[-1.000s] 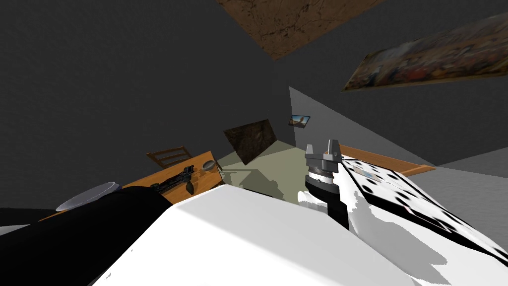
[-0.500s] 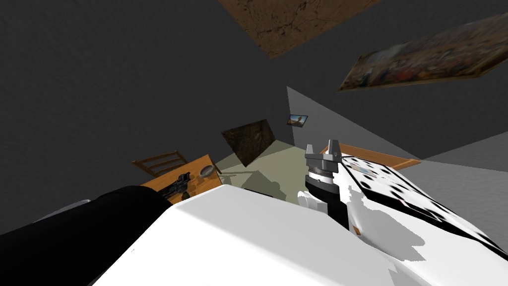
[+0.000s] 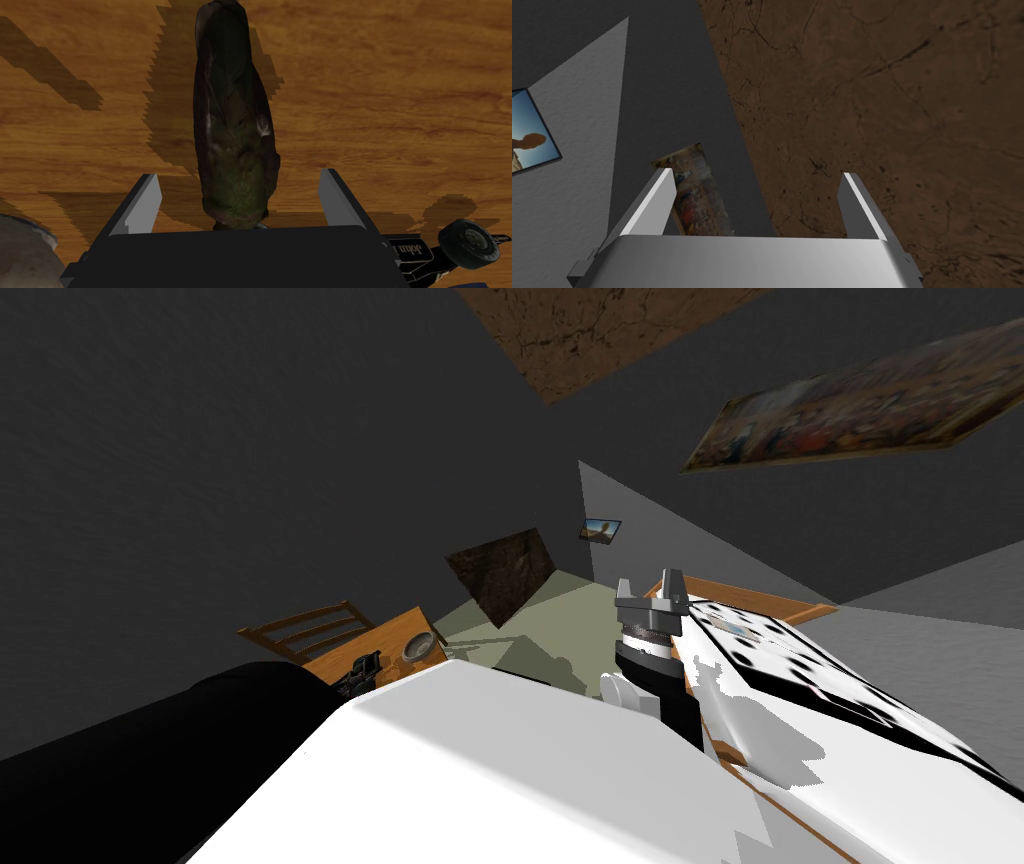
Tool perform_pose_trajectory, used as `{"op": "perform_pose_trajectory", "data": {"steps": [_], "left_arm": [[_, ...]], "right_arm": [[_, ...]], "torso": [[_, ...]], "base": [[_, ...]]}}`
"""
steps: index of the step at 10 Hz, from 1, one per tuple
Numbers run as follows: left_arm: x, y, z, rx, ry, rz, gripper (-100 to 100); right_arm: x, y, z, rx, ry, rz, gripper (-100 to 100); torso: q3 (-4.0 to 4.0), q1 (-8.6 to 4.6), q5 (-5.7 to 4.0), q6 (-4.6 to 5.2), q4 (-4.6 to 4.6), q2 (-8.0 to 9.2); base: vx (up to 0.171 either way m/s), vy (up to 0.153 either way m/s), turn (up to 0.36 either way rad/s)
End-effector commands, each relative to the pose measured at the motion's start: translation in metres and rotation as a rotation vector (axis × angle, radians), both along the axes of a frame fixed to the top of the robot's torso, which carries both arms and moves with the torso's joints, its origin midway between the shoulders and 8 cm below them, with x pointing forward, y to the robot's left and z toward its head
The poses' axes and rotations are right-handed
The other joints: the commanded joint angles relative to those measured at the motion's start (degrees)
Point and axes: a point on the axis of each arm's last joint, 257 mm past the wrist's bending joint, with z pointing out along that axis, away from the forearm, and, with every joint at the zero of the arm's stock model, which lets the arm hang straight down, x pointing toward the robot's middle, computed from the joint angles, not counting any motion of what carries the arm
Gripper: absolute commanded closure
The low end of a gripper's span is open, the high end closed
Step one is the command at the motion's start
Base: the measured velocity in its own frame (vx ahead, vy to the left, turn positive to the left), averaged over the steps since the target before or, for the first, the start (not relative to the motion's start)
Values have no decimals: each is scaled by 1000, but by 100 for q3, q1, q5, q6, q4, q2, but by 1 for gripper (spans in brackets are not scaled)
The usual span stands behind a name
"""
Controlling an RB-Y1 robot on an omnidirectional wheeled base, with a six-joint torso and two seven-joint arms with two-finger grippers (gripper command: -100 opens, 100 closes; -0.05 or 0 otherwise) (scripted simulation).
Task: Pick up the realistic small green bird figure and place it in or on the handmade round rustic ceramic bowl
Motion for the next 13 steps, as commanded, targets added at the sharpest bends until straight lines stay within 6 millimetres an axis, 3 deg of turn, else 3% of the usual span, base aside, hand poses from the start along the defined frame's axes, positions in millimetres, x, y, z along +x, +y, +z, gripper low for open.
{"op": "perform_pose_trajectory", "data": {"steps": [1, 2, 6, 7, 11, 12, 13], "left_arm": [[0, 0, 0, 0, 0, 0, 0], [-2, -4, -7, 1, 0, 3, -100], [-5, -11, -17, 2, 1, 7, -100], [-5, -11, -18, 2, 1, 7, 100], [-5, -10, -18, 3, 2, 7, 100], [-5, -10, -18, 3, 2, 7, 0], [-3, -6, -11, 2, 0, 4, 100]], "right_arm": [[0, 0, 0, 0, 0, 0, 0], [0, 0, 0, 0, 0, 0, 0], [0, 0, 0, 0, 0, 0, 0], [0, 0, 0, 0, 0, 0, 0], [0, 0, 0, 0, 0, 0, 0], [0, 0, 0, 0, 0, 0, 0], [0, 0, 0, 0, 0, 0, 0]], "torso": [[0, 0, 0, 0, 0, 0], [5, -31, -9, -1, 2, 9], [8, -32, -10, -1, 3, 13], [8, -40, -11, -1, 3, 14], [10, -48, -12, -1, 5, 15], [10, -48, -12, -1, 5, 15], [10, -48, -12, -1, 4, 15]], "base": [[6, 20, -2], [4, 28, -22], [7, 36, -17], [0, 0, 0], [0, 0, 0], [0, 0, 0], [-8, -29, 25]]}}
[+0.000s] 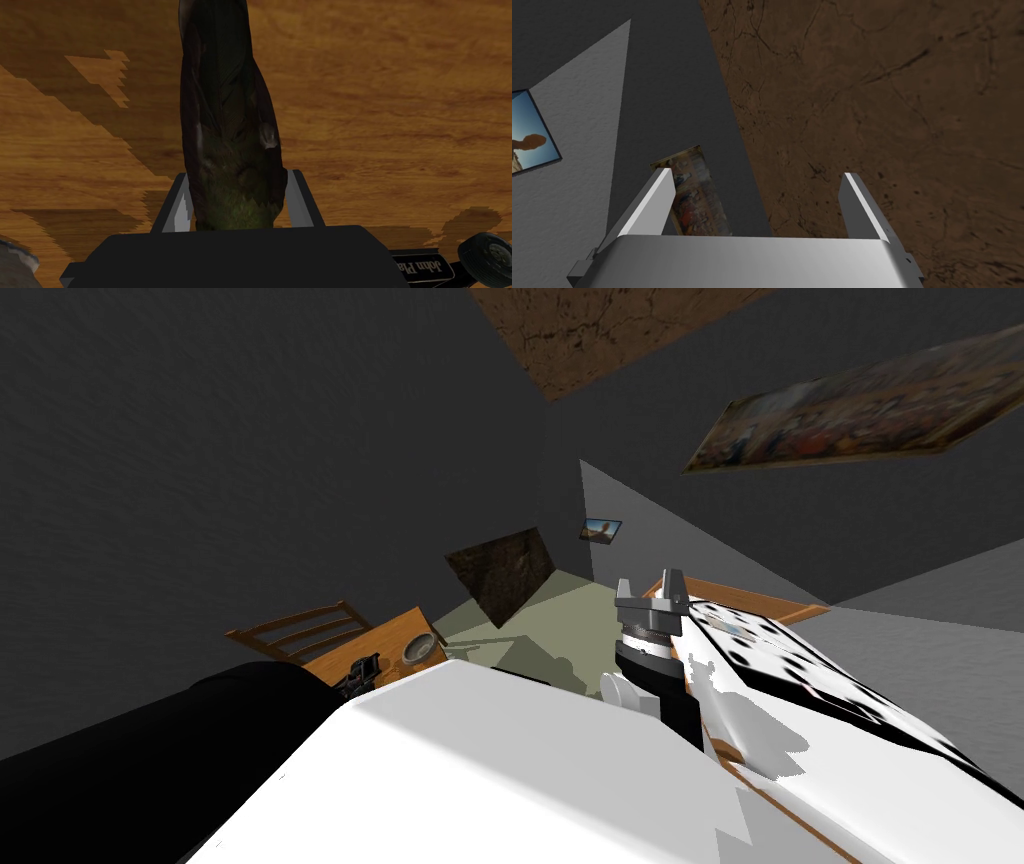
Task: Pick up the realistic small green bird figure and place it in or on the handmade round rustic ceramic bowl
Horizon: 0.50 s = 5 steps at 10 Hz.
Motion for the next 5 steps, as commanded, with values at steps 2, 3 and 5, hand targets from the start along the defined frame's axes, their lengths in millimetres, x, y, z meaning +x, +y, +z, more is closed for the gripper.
{"op": "perform_pose_trajectory", "data": {"steps": [2, 3, 5], "left_arm": [[3, 8, 12, -2, -1, -4, 100], [2, 6, 11, -1, -1, -4, 100], [15, 35, 29, 45, -6, -34, 100]], "right_arm": [[0, 0, 0, 0, 0, 0, 0], [0, 0, 0, 0, 0, 0, 0], [0, 0, 0, 0, 0, 0, 0]], "torso": [[0, -12, -4, -1, -1, 1], [0, -14, -6, -1, 0, 1], [-1, 3, 0, 1, 0, -2]], "base": [[-8, -55, 30], [-3, -19, 8], [0, -5, -35]]}}
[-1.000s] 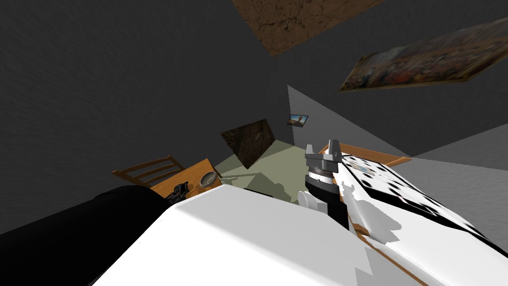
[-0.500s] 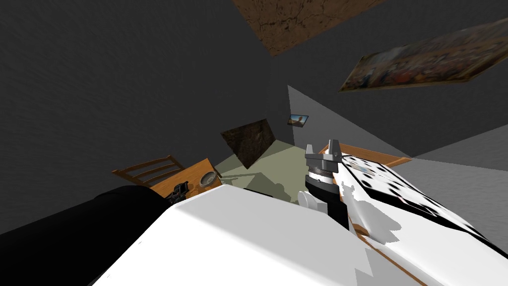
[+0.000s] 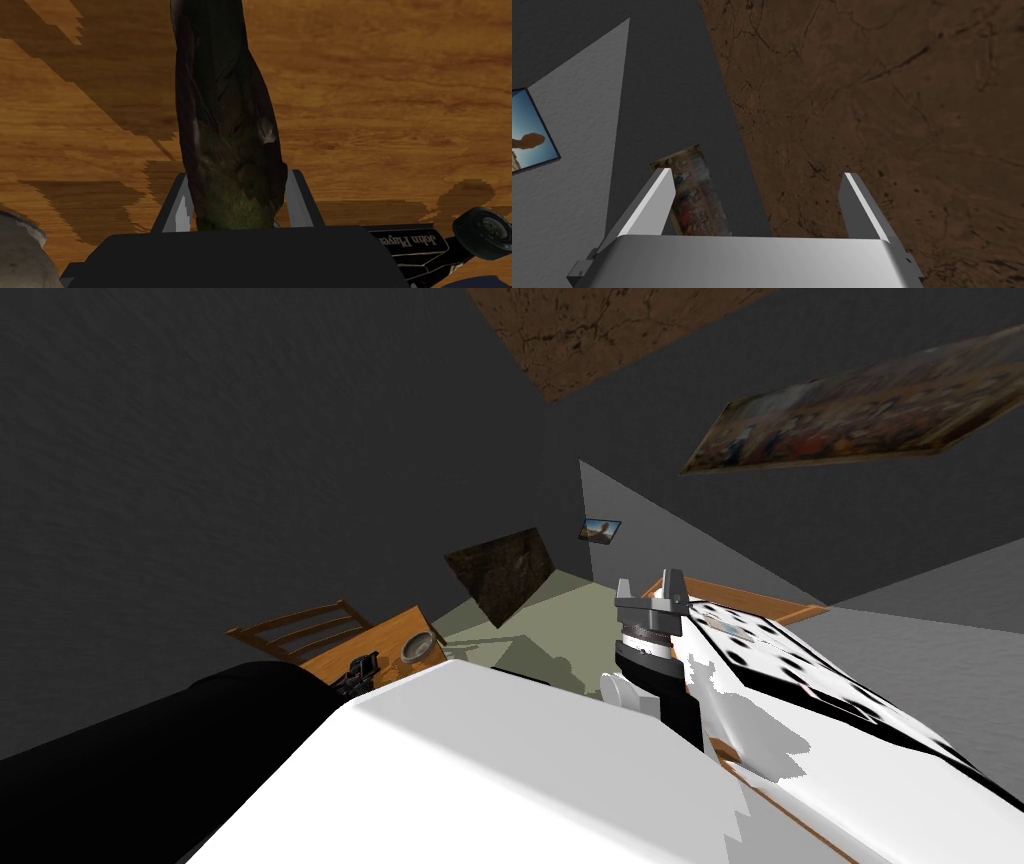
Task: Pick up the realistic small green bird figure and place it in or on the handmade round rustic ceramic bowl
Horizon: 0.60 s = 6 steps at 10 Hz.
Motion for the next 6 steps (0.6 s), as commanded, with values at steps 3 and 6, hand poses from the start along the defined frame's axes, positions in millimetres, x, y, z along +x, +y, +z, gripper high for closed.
{"op": "perform_pose_trajectory", "data": {"steps": [3, 6], "left_arm": [[15, 34, 25, 62, -4, -41, 100], [31, 79, 62, 136, 6, -78, 100]], "right_arm": [[0, 0, 0, 0, 0, 0, 0], [0, 0, 0, 0, 0, 0, 0]], "torso": [[-2, 2, 3, 2, 0, -3], [-7, -1, -11, 17, -2, -11]], "base": [[3, 5, -34], [1, 7, -89]]}}
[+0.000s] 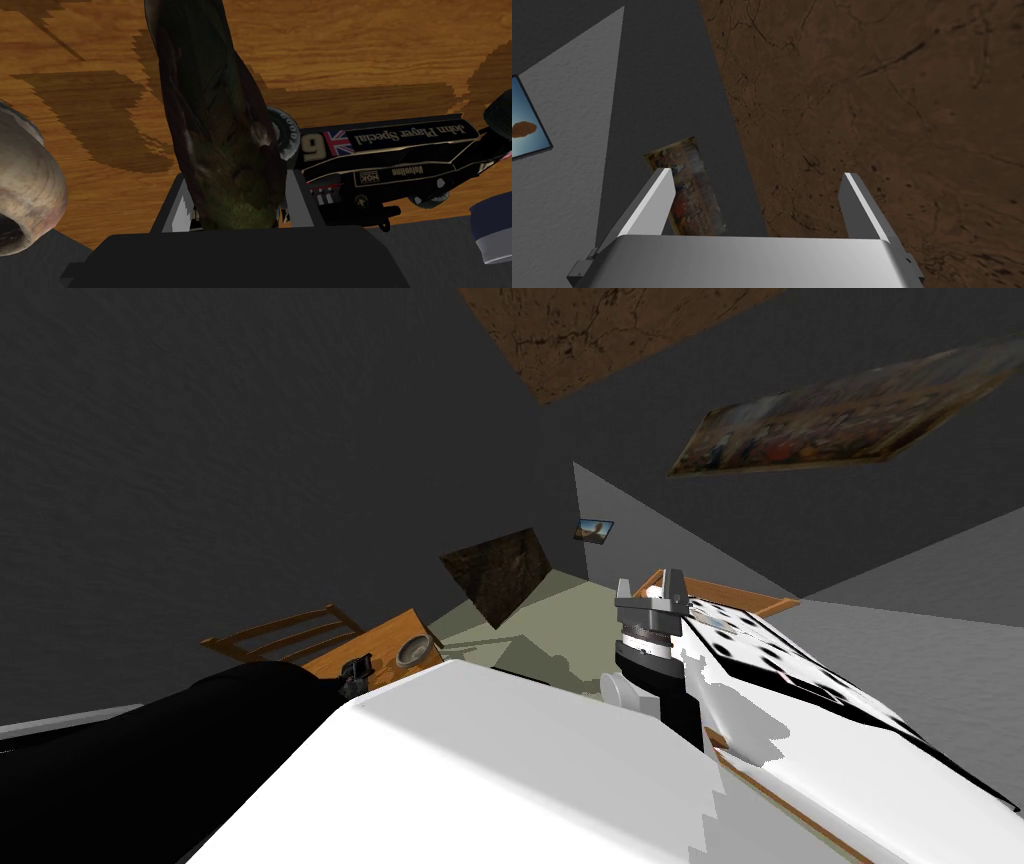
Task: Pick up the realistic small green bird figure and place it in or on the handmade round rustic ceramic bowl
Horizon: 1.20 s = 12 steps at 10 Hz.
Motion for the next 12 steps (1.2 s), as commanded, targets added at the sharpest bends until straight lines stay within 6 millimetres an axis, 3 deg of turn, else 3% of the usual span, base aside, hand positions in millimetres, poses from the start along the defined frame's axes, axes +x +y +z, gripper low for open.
{"op": "perform_pose_trajectory", "data": {"steps": [1, 5, 12], "left_arm": [[5, 14, 11, 25, 8, -12, 100], [3, 22, 26, 22, 29, 3, 100], [-22, -1, 24, -46, 63, 84, 100]], "right_arm": [[0, 0, 0, 0, 0, 0, 0], [0, 0, 0, 0, 0, 0, 0], [0, 0, 0, 0, 0, 0, 0]], "torso": [[0, 0, 0, 0, 0, 0], [2, -5, 5, -7, -1, 4], [13, -4, 10, -27, 6, 20]], "base": [[1, 11, -92], [-7, 10, -88], [-20, 11, -75]]}}
